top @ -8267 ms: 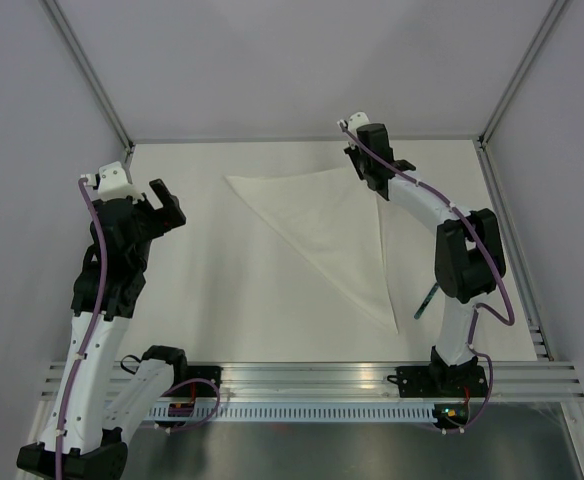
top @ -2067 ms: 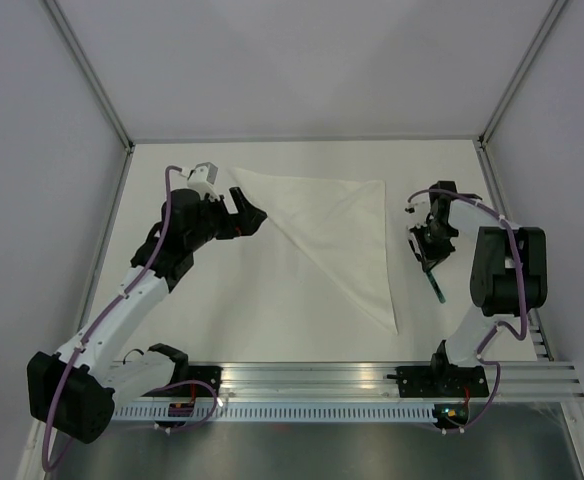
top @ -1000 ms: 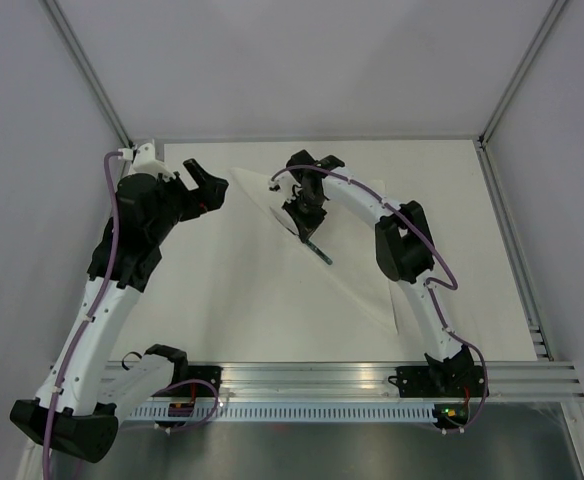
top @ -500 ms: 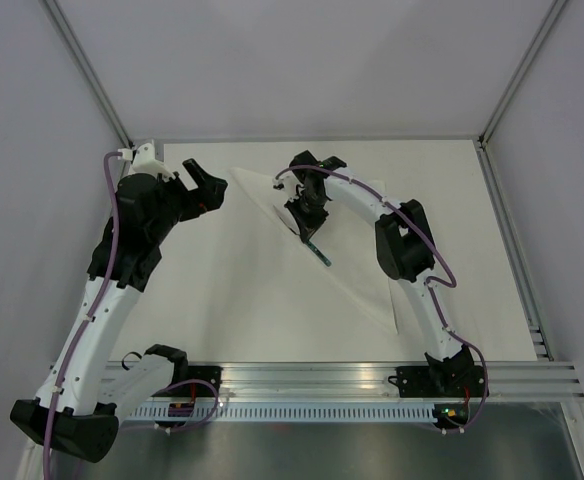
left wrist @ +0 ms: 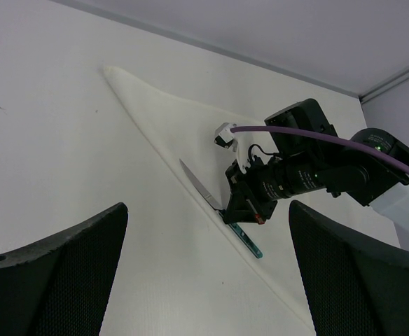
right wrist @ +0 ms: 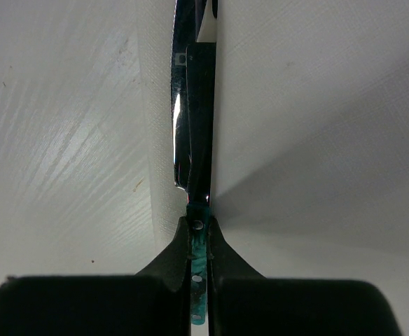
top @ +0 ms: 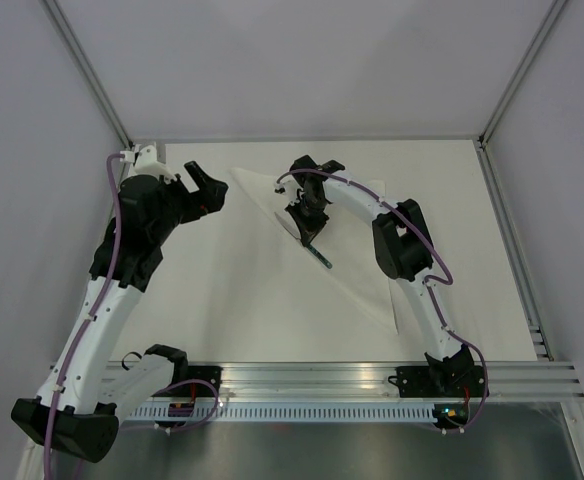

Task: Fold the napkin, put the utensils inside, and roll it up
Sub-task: Place the utensil onto the napkin, then fold the napkin

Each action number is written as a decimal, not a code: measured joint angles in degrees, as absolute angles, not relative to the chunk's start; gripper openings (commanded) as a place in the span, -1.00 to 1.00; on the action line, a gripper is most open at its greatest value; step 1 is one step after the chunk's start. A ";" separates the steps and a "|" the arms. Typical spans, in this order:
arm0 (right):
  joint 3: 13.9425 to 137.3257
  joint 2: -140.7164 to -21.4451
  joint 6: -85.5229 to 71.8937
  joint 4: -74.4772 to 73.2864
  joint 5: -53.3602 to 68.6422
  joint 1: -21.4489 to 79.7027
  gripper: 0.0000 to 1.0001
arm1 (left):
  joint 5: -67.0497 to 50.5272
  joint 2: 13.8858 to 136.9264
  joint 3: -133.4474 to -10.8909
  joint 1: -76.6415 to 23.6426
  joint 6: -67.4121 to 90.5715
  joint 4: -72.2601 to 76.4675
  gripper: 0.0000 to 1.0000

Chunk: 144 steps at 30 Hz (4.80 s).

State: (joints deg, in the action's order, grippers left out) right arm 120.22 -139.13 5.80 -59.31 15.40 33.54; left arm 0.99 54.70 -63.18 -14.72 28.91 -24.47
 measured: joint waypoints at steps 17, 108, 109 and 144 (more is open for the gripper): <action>120.03 -139.15 5.28 -59.05 15.40 33.52 -0.92 | 0.82 54.72 -62.28 -14.70 28.91 -24.47 0.99; 82.11 -91.85 1.67 -36.45 19.51 -3.55 -0.17 | 13.28 121.60 -52.66 -83.11 -28.86 53.91 0.20; 82.11 -91.85 1.67 -36.40 19.51 -3.55 -0.17 | 13.39 121.62 -52.69 -83.11 -28.91 53.87 0.15; 82.08 -91.85 1.63 -36.38 20.34 -3.55 -0.19 | 8.93 110.93 -58.94 -67.68 0.51 37.63 -0.95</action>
State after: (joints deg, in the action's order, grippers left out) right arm 82.08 -91.85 1.63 -36.38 20.34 -3.55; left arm 8.93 110.93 -58.94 -67.68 0.51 37.63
